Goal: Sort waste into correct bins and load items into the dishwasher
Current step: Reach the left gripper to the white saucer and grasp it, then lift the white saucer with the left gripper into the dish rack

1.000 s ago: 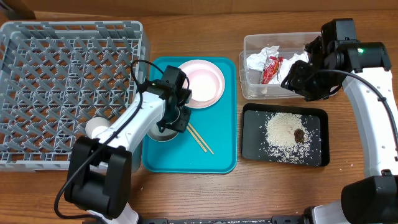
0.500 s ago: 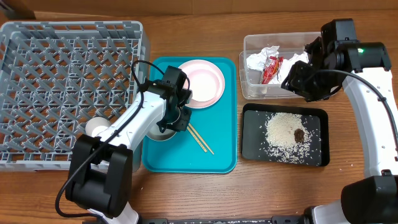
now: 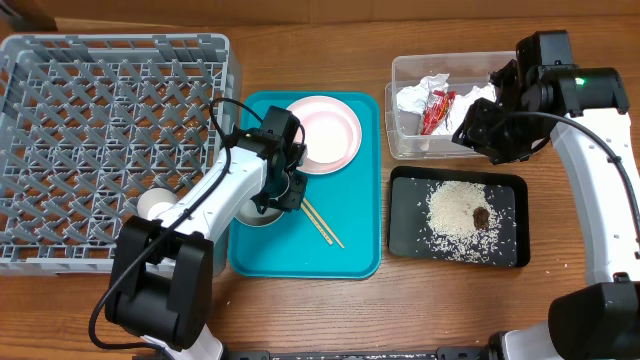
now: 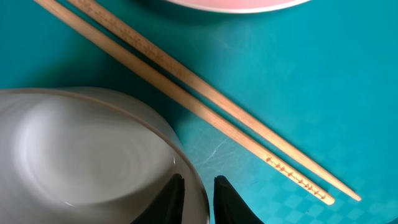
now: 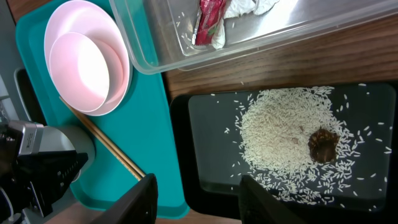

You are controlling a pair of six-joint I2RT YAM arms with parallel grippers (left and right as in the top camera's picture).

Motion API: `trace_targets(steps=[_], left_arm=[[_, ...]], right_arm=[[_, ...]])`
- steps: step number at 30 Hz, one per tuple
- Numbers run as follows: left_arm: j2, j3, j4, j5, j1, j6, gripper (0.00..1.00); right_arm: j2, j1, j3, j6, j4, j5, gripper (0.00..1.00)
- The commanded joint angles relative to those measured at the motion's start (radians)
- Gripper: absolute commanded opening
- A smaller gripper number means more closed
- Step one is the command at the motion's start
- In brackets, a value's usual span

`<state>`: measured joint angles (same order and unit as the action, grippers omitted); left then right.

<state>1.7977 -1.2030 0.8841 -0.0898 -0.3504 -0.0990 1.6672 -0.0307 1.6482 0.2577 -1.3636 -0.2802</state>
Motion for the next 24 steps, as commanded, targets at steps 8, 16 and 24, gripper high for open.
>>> trace_targets(steps=[8,16,24], left_arm=[[0.013,0.016,0.002,-0.002,-0.004,-0.014,0.22],[0.013,0.03,0.002,-0.003,-0.004,-0.014,0.13],[0.006,-0.005,0.03,-0.012,-0.004,-0.021,0.04]], right_arm=[[-0.022,0.0,0.022,-0.004,-0.002,0.011,0.44],[-0.022,0.0,0.022,-0.004,-0.004,0.011,0.44],[-0.022,0.0,0.022,-0.004,-0.008,0.011,0.44]])
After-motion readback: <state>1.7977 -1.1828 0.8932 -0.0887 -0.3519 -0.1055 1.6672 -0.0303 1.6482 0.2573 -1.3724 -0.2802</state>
